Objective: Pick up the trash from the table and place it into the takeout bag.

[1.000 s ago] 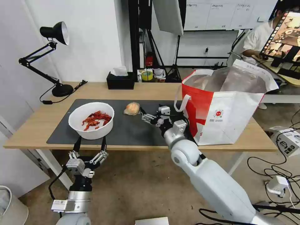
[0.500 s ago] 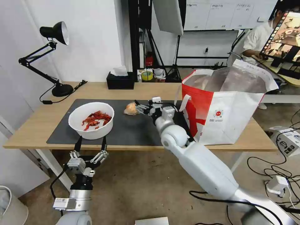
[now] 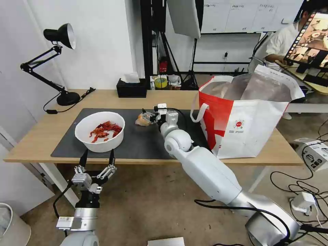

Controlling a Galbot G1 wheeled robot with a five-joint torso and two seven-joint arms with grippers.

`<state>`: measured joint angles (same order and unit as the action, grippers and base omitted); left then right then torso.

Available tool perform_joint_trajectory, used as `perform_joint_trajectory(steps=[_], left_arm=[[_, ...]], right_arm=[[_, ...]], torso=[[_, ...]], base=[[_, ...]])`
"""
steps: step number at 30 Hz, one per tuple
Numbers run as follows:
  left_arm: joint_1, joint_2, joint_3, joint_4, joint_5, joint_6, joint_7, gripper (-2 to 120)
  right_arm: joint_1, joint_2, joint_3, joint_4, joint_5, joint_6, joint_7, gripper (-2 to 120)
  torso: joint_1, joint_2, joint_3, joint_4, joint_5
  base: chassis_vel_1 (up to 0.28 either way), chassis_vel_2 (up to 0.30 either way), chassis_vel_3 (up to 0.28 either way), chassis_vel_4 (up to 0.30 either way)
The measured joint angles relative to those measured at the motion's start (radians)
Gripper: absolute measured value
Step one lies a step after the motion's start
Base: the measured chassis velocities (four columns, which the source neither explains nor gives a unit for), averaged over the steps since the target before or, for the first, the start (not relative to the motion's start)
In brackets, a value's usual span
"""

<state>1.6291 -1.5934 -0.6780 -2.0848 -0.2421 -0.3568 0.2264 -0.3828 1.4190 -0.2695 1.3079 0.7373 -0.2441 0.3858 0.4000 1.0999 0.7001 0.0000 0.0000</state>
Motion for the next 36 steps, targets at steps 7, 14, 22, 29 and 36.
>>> perform_joint_trajectory(steps=[7,14,22,29,36], left_arm=[[-0.002,0.000,-0.006,0.003,-0.002,-0.001,0.000,100],[-0.002,0.000,-0.011,0.007,-0.008,-0.003,0.001,100],[-0.004,0.000,-0.010,0.011,-0.009,-0.005,0.002,100],[-0.001,0.000,-0.012,0.013,-0.011,-0.006,0.002,100],[-0.002,0.000,-0.007,0.018,-0.011,-0.007,0.003,100]], right_arm=[[0.033,0.046,0.001,-0.091,0.008,-0.005,-0.020,100],[0.045,0.085,-0.001,-0.163,-0.015,-0.005,-0.039,100],[0.057,0.134,0.013,-0.245,-0.041,0.000,-0.056,100],[0.084,0.154,0.022,-0.325,-0.059,0.025,-0.094,100],[0.089,0.153,0.019,-0.379,-0.071,0.034,-0.125,100]], torso=[[0.000,0.000,0.000,0.0001,-0.0001],[0.000,0.000,0.000,0.0000,0.0000],[0.000,0.000,0.000,0.0000,-0.0001],[0.000,0.000,0.000,0.0000,0.0000],[0.000,0.000,0.000,0.0000,0.0000]], base=[[0.000,0.000,0.000,0.000],[0.000,0.000,0.000,0.000],[0.000,0.000,0.000,0.000],[0.000,0.000,0.000,0.000],[0.000,0.000,0.000,0.000]])
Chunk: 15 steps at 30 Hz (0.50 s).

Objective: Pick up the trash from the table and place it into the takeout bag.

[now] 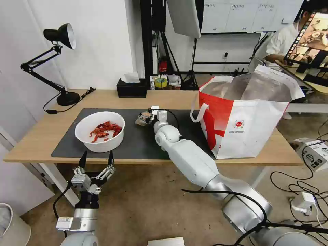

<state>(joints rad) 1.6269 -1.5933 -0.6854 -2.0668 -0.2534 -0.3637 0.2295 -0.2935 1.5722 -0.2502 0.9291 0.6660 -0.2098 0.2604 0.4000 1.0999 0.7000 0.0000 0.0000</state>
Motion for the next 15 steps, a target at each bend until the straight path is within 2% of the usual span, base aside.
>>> perform_joint_trajectory(steps=[15], left_arm=[[-0.011,0.000,0.001,0.013,0.002,0.000,0.001,100]], right_arm=[[0.005,0.001,-0.028,-0.035,-0.015,0.030,-0.061,100]], torso=[[0.000,0.000,0.000,0.0000,0.0000]], base=[[0.000,0.000,0.000,0.000]])
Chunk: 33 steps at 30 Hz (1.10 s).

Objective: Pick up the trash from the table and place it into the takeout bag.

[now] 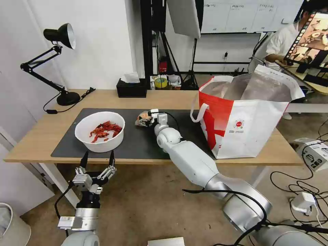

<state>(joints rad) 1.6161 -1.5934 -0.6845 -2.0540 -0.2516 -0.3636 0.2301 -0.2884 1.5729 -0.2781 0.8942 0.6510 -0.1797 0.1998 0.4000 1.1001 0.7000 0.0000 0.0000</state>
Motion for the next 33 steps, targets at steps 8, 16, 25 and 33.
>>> perform_joint_trajectory(steps=[8,16,25,33], left_arm=[[-0.001,0.000,-0.001,0.002,0.000,0.000,0.000,100],[-0.002,0.000,-0.001,0.002,0.000,-0.001,0.001,100],[-0.002,0.000,-0.002,0.002,0.000,-0.001,0.001,100],[-0.003,0.000,-0.001,0.002,0.003,-0.001,0.001,100]], right_arm=[[-0.003,0.000,-0.003,0.003,-0.013,0.004,-0.012,99],[0.000,0.000,-0.006,0.002,-0.014,0.005,-0.026,75],[-0.007,0.000,-0.008,0.001,-0.014,0.004,-0.031,41],[-0.011,0.000,-0.003,0.003,-0.014,0.004,-0.032,14]], torso=[[0.000,0.000,0.000,0.0000,0.0000],[0.000,0.000,0.000,0.0000,0.0001],[0.000,0.000,0.000,0.0000,0.0001],[0.000,0.000,0.000,0.0000,0.0001]], base=[[0.000,0.000,0.000,0.000],[0.000,0.000,0.000,0.000],[0.000,0.000,0.000,0.000],[0.000,0.000,0.000,0.000]])
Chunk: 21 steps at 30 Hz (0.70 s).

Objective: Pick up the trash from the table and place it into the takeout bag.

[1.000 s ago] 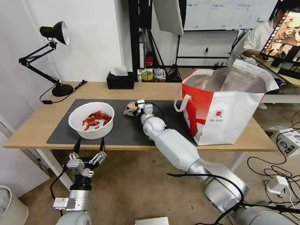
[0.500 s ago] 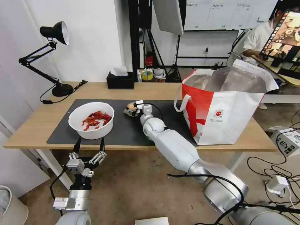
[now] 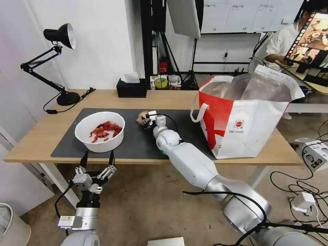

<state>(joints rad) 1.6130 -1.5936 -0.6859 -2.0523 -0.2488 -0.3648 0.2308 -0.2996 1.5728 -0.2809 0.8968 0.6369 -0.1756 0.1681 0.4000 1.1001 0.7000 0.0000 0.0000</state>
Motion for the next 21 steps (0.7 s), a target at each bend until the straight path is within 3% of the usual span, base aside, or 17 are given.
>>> perform_joint_trajectory(steps=[4,15,21], left_arm=[[0.000,0.000,0.001,0.000,0.001,0.000,0.000,100],[-0.001,0.000,-0.002,0.000,0.001,0.000,-0.001,100],[-0.002,0.000,-0.003,-0.003,-0.001,0.000,-0.001,100]], right_arm=[[-0.002,0.000,0.002,0.002,0.000,0.000,0.000,3],[-0.011,-0.001,0.008,0.013,-0.004,-0.001,0.002,3],[-0.027,-0.014,0.026,0.102,-0.027,0.000,0.006,3]], torso=[[0.000,0.000,0.000,0.0000,0.0000],[0.000,0.000,0.000,0.0000,0.0000],[0.000,0.000,0.000,0.0001,0.0000]], base=[[0.000,0.000,0.000,0.000],[0.000,0.000,0.000,0.000],[0.000,0.000,0.000,0.000]])
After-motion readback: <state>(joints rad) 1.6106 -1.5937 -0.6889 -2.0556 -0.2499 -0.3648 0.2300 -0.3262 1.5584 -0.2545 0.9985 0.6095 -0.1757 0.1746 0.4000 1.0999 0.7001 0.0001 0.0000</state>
